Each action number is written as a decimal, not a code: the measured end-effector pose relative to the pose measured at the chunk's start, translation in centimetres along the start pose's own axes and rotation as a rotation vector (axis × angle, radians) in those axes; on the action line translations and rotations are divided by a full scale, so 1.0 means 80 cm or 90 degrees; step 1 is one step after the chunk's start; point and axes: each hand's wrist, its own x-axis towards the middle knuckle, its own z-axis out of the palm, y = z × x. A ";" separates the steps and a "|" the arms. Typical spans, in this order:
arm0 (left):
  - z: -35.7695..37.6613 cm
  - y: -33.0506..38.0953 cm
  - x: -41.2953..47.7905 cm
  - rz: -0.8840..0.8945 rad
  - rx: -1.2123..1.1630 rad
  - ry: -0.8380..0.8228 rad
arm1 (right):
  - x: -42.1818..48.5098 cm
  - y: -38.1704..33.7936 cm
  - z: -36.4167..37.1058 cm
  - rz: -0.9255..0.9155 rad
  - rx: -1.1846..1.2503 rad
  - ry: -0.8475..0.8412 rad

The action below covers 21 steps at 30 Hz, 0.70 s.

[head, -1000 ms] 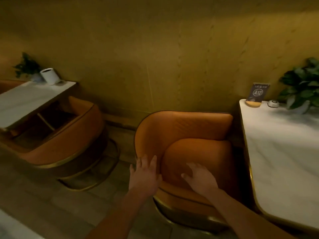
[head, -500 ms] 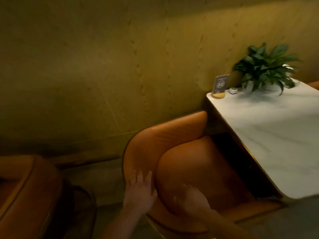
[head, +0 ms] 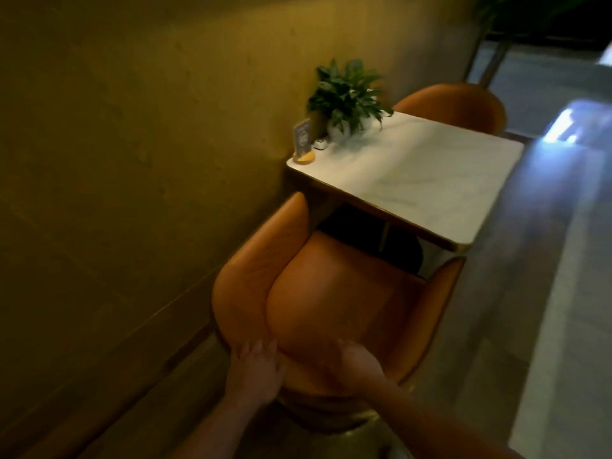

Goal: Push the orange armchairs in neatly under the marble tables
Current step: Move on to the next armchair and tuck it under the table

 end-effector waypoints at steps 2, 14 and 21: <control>0.011 -0.017 -0.001 0.052 0.028 0.012 | -0.020 -0.008 0.023 0.024 0.017 0.018; 0.001 -0.049 0.049 0.141 0.040 0.002 | -0.046 -0.005 0.087 0.033 0.037 0.189; 0.006 -0.059 0.060 0.168 0.061 -0.008 | -0.026 -0.002 0.103 0.203 0.047 0.218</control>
